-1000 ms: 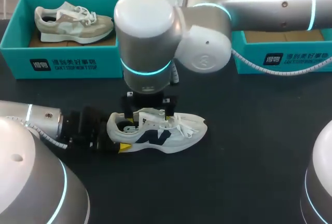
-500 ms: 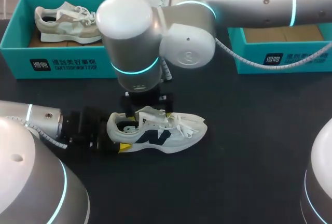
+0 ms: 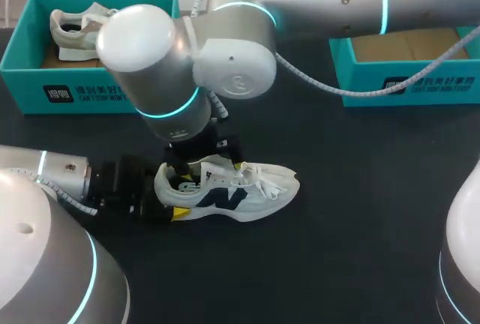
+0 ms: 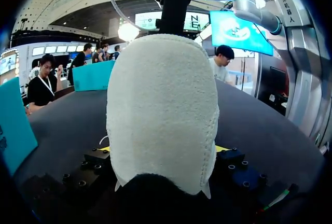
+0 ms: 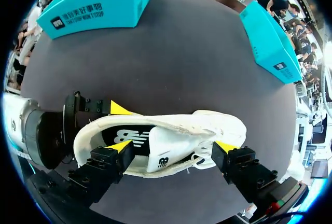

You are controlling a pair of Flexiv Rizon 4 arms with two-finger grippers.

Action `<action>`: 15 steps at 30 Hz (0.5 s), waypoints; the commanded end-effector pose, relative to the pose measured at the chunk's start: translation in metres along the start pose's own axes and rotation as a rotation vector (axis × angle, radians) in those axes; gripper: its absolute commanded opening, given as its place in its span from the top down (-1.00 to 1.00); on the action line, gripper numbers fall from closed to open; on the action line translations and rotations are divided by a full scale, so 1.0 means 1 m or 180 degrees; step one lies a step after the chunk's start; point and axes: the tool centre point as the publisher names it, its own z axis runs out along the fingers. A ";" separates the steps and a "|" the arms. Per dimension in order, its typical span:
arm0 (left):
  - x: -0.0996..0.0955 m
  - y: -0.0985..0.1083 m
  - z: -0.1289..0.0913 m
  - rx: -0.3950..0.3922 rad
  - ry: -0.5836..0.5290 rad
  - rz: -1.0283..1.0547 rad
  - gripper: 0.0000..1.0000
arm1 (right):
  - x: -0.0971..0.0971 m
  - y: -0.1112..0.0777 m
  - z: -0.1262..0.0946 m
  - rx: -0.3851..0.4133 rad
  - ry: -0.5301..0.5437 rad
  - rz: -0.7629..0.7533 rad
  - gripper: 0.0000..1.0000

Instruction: Take the shoe out of the shoebox, open the shoe tongue, remove and reinsert the insole, then place the shoe into the shoebox

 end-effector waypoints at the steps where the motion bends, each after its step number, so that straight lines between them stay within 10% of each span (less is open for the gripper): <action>1: 0.000 0.003 0.003 0.0003 -0.0002 0.0000 1.00 | 0.009 -0.003 0.005 0.0019 -0.0608 0.1614 -1.00; 15: 0.000 0.003 0.003 0.0003 -0.0002 0.0000 1.00 | -0.016 -0.007 0.014 0.0082 -0.0765 0.1835 -1.00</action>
